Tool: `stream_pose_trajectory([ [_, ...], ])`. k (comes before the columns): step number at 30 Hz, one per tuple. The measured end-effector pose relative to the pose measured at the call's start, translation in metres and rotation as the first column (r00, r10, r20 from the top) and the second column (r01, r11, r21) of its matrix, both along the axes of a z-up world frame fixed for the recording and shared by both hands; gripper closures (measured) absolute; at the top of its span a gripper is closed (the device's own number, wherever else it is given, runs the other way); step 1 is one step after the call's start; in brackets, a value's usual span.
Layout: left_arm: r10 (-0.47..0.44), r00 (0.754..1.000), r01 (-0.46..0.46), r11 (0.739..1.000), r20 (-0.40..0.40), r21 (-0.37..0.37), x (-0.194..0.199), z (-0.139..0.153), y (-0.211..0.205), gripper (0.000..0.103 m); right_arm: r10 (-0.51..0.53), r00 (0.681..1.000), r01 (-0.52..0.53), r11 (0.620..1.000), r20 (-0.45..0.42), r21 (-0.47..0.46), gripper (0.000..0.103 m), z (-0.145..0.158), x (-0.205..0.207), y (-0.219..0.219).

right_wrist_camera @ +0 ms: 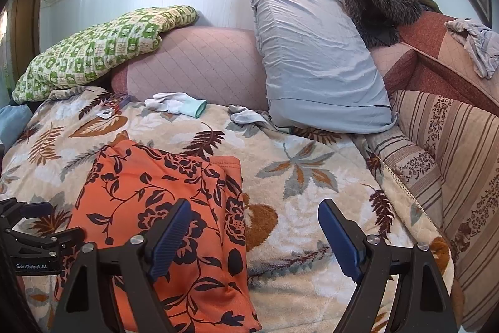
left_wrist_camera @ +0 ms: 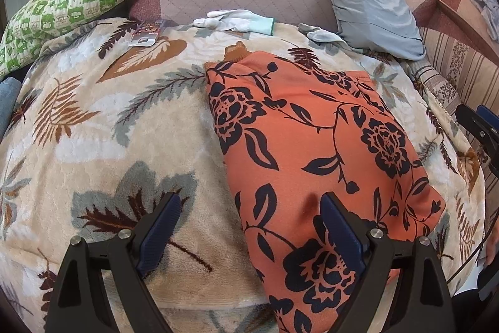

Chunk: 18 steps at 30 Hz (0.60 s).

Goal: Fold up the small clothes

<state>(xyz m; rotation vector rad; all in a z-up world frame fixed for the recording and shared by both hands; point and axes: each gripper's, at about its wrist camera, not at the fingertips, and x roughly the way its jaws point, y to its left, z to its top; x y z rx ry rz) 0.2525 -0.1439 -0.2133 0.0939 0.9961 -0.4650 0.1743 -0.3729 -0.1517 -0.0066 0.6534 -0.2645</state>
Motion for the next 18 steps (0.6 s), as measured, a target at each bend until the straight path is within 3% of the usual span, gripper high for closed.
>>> stream_pose_trajectory([
  [12, -0.008, 1.0, 0.008, 1.0, 0.008, 0.006, -0.001, 0.001, -0.002, 0.012, 0.0, 1.0, 0.0, 1.0, 0.004, -0.008, 0.018, 0.001, 0.0, 0.001],
  [18, 0.001, 0.998, -0.003, 1.0, 0.065, 0.03, -0.006, 0.01, -0.001, 0.012, -0.003, 1.0, 0.003, 1.0, -0.011, 0.031, 0.017, -0.004, 0.003, -0.006],
])
